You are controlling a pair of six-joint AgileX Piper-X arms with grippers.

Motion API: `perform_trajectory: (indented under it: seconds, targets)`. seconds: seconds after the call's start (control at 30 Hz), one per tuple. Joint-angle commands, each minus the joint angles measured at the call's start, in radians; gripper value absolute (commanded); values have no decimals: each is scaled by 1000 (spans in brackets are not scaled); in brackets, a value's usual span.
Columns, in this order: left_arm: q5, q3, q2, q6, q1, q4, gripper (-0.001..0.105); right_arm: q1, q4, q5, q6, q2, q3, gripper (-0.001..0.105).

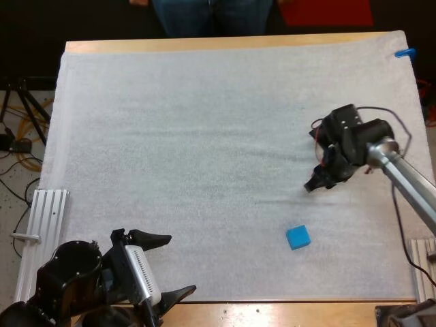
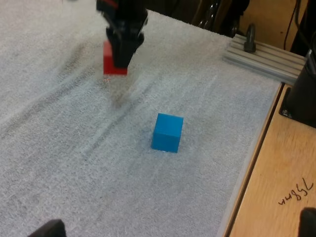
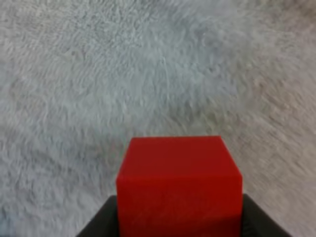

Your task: Stack red cube on blue cube

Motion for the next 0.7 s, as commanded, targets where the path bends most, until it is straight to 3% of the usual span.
perform_trajectory:
  seconds: [0.0,0.33,0.67]
  targets:
    - [9,-6,3,1,-5,0,87,-1,37,8,4,-40,-6,3]
    - [9,-6,3,1,-5,0,87,33,178,8,98,-211,-6,3]
    - [9,-6,3,1,-5,0,87,242,213,41,227,-237,3,3]
